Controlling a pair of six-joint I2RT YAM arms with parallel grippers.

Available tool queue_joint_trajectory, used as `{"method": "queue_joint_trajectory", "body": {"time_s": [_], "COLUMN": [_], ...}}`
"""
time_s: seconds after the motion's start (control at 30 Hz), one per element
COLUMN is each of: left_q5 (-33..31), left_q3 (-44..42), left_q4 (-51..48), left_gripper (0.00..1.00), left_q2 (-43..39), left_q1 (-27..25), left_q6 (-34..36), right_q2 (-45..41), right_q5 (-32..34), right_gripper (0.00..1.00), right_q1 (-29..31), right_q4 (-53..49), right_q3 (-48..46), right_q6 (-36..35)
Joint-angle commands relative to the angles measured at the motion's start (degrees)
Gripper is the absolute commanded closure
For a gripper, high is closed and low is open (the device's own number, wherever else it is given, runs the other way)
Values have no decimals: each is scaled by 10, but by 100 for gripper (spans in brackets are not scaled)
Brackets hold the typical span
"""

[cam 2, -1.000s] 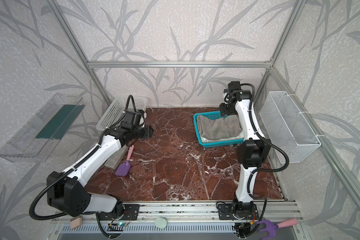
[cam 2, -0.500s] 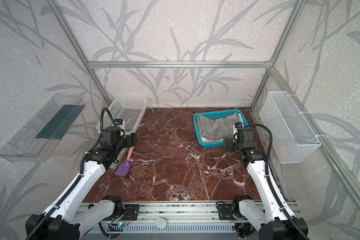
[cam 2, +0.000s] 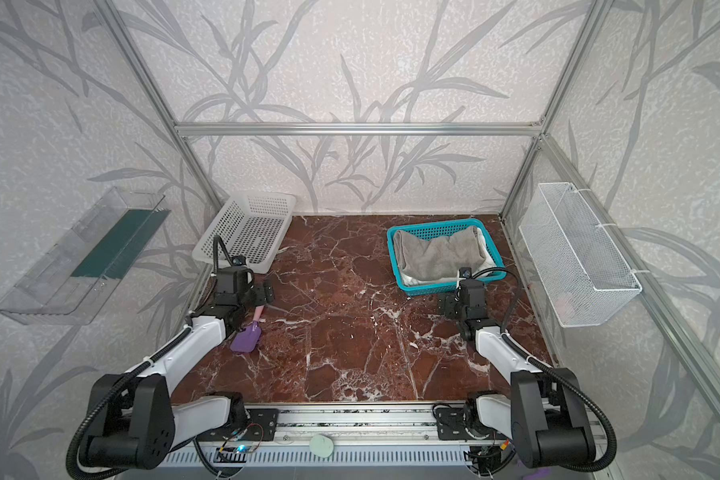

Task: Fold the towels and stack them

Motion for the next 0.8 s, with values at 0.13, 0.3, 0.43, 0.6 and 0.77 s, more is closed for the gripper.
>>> {"method": "queue_joint_trajectory", "body": {"time_s": [0.13,0.3,0.43,0.6,0.77], "left_q5": [-78,-60,-50,6,46], "left_q3": [-63,-107,-129,-150,-157], "left_q4": [207,376,453,517,589], "left_gripper": [5,5,5,5,4], "left_q2": [32,84,102,133,184], "left_q1": [37,54,55,53,53], "left_q6": [31,28,11,32,56], "right_q2": [65,111,180,197,192], "right_q5": [-66,-50,-53,-17,-28], "right_gripper": [1,1,1,1,1], "right_q1": [-3,-3,-3,-1,6], "right_q4": [259,458,561,541,471], "right_q3": [-29,-89,-112,-94,-59], "right_q6": [-45,-54,-54,-46,-58]}}
